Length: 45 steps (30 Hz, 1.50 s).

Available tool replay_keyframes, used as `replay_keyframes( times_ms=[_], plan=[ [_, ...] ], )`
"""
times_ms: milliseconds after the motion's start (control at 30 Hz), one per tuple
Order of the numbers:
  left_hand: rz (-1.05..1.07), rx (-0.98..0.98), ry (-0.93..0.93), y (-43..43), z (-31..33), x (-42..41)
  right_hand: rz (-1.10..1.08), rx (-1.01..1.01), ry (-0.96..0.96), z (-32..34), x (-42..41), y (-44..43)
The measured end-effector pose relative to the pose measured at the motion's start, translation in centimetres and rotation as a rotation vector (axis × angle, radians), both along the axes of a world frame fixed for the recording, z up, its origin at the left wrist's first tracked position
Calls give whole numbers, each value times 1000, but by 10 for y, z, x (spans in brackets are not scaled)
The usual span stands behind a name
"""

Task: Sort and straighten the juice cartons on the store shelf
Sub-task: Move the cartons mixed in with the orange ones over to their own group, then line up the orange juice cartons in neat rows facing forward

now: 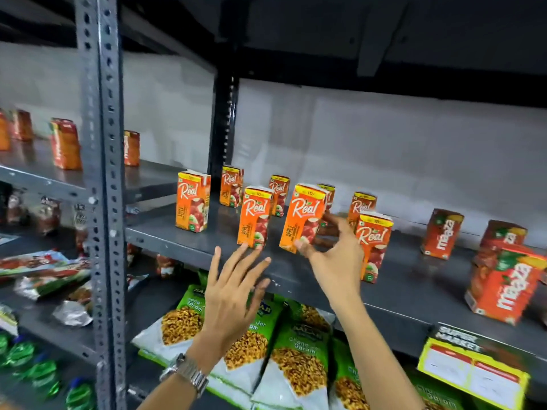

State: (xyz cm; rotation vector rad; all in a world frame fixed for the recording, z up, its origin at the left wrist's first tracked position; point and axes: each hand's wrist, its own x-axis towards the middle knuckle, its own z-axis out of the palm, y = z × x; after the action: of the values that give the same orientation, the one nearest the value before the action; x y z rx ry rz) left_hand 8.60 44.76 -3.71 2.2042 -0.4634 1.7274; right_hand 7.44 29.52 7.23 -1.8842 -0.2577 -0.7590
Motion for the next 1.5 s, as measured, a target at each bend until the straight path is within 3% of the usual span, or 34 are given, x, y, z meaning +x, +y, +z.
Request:
replay_keyframes(
  times_ms=[267,500,733,967,1100,1200,1333,1500],
  plan=[
    [22,1,-32,2,-2,8,-20,-229,216,-1,21,3],
    [14,15,-10,6,-4,6,-26,-228,249,-7,7,3],
    [-110,-119,-104,-27,17,-13,33,7,-7,-10,-50,-39],
    [-480,-224,-137,-149,57,-42,-133,147,-317,22,-98,-167],
    [-657,-194,-112,-236,58,-60,-230,194,-366,29,-110,-250],
    [-749,-69,-67,-303,55,-72,-306,222,-357,28,-115,-314],
    [-749,188,-7,-388,45,-74,-445,238,-298,18,-109,-409],
    [-590,278,20,-438,27,-68,-642,287,-180,2,-91,-506]
  ],
)
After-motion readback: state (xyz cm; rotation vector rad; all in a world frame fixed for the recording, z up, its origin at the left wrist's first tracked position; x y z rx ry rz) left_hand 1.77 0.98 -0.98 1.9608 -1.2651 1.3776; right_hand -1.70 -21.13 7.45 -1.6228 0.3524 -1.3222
